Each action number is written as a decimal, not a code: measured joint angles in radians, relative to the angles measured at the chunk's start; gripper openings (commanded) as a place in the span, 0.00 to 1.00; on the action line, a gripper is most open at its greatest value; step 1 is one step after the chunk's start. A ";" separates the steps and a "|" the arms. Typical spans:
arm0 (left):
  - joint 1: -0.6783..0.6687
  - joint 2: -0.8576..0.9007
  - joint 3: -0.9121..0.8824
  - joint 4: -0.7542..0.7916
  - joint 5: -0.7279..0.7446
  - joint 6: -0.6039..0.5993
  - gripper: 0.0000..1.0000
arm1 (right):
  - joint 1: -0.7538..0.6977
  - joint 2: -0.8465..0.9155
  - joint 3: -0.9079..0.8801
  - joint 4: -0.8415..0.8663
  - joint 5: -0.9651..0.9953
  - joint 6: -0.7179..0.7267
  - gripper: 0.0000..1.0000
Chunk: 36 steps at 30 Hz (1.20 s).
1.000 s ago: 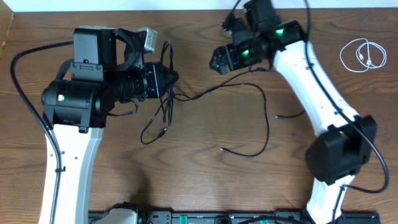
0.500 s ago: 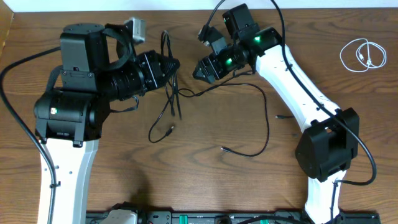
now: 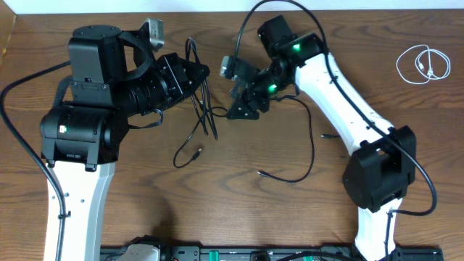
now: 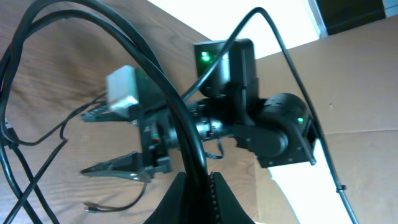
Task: Untangle cables
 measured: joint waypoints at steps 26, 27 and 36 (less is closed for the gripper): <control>0.001 0.000 0.000 0.002 -0.374 -0.031 0.07 | -0.396 -0.250 0.013 0.249 0.055 0.648 0.01; 0.001 0.001 0.000 0.001 -0.387 -0.013 0.08 | -0.414 -0.270 0.014 0.235 0.054 0.652 0.01; 0.001 0.089 0.000 -0.174 -0.543 0.195 0.08 | -0.656 -0.334 0.014 0.304 -0.008 0.851 0.01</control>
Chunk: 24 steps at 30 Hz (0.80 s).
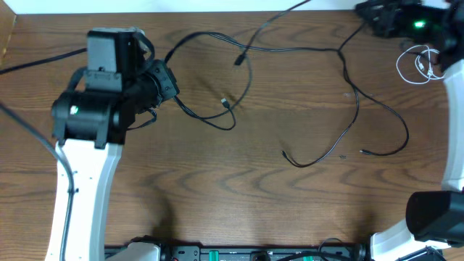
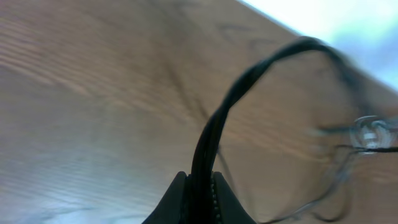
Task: Untangle cables
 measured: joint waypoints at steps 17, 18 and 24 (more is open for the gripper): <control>0.132 0.212 0.000 -0.169 -0.475 0.074 0.08 | -0.033 -0.003 0.001 -0.408 0.592 0.185 0.01; 0.143 0.212 0.000 -0.171 -0.485 0.073 0.08 | -0.030 -0.003 0.001 -0.425 0.615 0.176 0.01; 0.177 0.212 0.000 -0.172 -0.512 0.074 0.08 | 0.048 -0.003 0.001 -0.458 0.601 0.065 0.01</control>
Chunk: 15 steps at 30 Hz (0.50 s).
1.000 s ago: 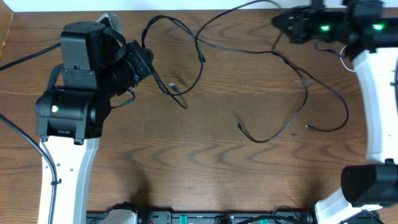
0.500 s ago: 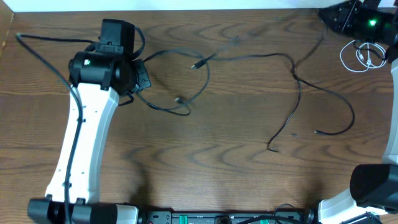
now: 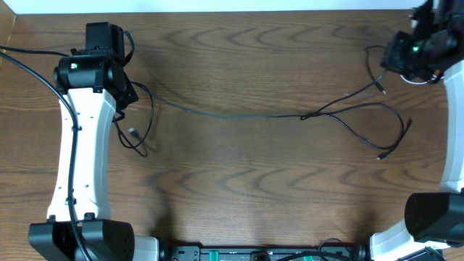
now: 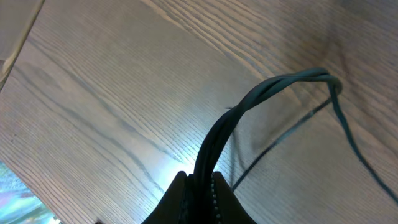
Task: Untangle cables
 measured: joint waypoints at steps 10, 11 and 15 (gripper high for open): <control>-0.001 0.000 -0.011 0.023 0.628 0.445 0.55 | 0.087 0.000 0.000 0.001 -0.036 -0.034 0.01; -0.002 0.000 -0.014 0.024 0.661 0.468 0.56 | 0.087 0.000 0.000 0.001 -0.036 -0.035 0.01; -0.029 0.000 -0.051 0.035 0.745 0.516 0.56 | 0.087 0.000 0.000 0.000 -0.037 -0.039 0.01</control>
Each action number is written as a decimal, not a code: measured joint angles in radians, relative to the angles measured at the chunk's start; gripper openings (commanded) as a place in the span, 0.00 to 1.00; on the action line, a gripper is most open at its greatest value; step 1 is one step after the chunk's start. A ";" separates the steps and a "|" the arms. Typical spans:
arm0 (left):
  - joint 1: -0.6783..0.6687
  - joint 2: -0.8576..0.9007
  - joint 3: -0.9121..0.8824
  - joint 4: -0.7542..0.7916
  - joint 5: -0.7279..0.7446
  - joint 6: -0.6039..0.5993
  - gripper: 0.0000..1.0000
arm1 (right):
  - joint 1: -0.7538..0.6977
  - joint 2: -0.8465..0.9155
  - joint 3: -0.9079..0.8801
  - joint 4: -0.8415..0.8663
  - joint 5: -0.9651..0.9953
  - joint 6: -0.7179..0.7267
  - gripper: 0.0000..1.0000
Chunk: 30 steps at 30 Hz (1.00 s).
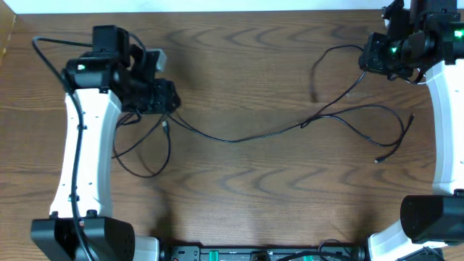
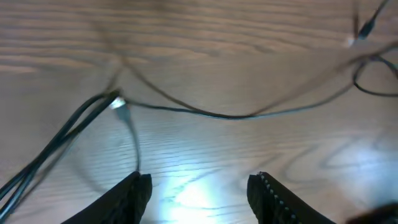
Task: Untangle cables
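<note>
A thin black cable [image 1: 239,138] lies across the table, from loose loops [image 1: 138,148] beneath the left arm to a free end [image 1: 377,157] at the right. One strand rises from a plug [image 1: 313,94] up to my right gripper [image 1: 368,55], which appears shut on it at the far right. My left gripper [image 1: 168,98] hovers over the loops with its jaws wide apart and nothing between them. In the left wrist view the left gripper [image 2: 199,190] looks down on the cable [image 2: 230,115] and a plug [image 2: 118,103] on the wood.
The brown wooden table [image 1: 239,203] runs to a white edge at the back. Each arm's own supply cord [image 1: 43,51] hangs near the left arm's upper link. The right arm [image 1: 442,123] runs along the table's right edge.
My left gripper was shut on the cable at the far left; now it is open, further right, and the cable lies slack in loops below it. The right gripper sits slightly further left.
First both grippers were close together mid-table, the left shut on a tangled bunch of cable. Then they stood far apart with cable spread between them. Then the cable ran almost straight from left to right. Now the left has let go and the cable sags.
</note>
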 measured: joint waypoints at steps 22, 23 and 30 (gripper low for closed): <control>-0.517 0.426 -0.074 0.486 0.252 0.288 0.60 | 0.000 0.000 0.000 -0.023 0.000 -0.023 0.01; -0.528 0.435 -0.074 0.502 0.252 0.292 0.61 | 0.000 0.000 0.000 -0.024 0.000 -0.023 0.01; -0.603 0.455 -0.074 0.612 0.256 0.300 0.60 | 0.000 0.000 0.000 -0.029 0.000 -0.023 0.01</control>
